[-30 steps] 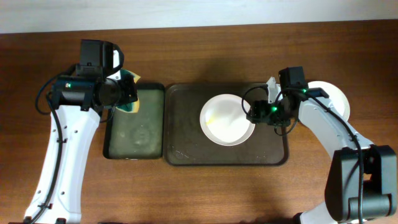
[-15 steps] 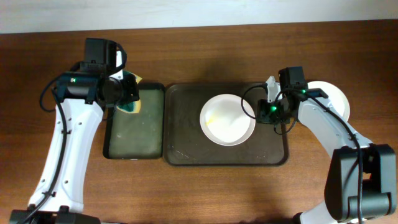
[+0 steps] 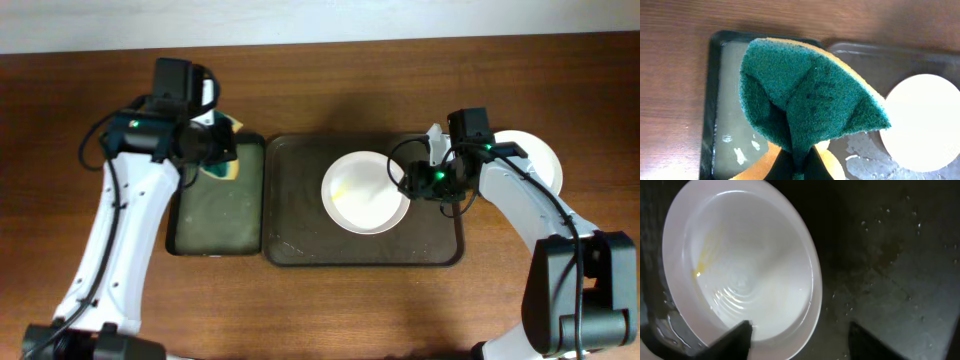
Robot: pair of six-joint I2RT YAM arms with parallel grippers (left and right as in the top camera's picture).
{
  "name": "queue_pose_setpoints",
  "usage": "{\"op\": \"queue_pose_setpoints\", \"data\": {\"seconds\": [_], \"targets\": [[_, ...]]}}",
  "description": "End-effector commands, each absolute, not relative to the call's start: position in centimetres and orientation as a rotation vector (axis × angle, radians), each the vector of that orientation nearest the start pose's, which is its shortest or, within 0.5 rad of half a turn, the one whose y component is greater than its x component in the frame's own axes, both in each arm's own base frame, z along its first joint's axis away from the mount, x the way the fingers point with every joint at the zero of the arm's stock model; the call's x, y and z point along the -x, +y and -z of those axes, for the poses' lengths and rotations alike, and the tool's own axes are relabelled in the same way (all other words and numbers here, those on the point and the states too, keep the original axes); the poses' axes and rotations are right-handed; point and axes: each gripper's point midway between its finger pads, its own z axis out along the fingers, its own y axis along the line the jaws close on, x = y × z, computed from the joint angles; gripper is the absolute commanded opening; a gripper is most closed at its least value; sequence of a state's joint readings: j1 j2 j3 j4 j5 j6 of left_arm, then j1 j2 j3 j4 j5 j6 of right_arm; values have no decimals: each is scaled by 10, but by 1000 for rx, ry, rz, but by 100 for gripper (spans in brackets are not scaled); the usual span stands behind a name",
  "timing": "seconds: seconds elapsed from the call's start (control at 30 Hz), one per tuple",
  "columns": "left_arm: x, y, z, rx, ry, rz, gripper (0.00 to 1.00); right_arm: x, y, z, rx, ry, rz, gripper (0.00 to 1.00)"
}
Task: Clean dirty plates on tray and stack at the side
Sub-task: 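Lift the sponge with the left gripper and dip it in the water, then scrub inside the tilted pink-tinged bowl with the sponge in the left gripper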
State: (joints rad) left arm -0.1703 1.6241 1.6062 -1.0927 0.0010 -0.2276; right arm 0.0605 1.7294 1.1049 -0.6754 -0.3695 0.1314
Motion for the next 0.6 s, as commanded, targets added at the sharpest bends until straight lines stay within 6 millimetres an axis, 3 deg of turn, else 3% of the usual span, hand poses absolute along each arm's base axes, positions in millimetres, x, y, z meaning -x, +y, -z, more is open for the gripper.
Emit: {"op": "queue_pose_setpoints", "data": {"seconds": [0.0,0.1,0.33,0.4,0.57], "targets": [[-402,-91,-217,-14,2669,167,0,-347,87,-48,-37,2884,-591,67],[-409,-126,-207,-103,2670,277,0,-342,87,-47,-43,2906,-592,66],[-408,-184,-171,-263,2715,307,0,-340,86,-46,-46,2916,-589,66],[-406,-199,-160,-304,2730,312,0,-340,83,-42,-51,2926,-562,61],[-403,-215,-150,-346,2737,319,0,-339,81,-24,-57,2948,-533,56]]}}
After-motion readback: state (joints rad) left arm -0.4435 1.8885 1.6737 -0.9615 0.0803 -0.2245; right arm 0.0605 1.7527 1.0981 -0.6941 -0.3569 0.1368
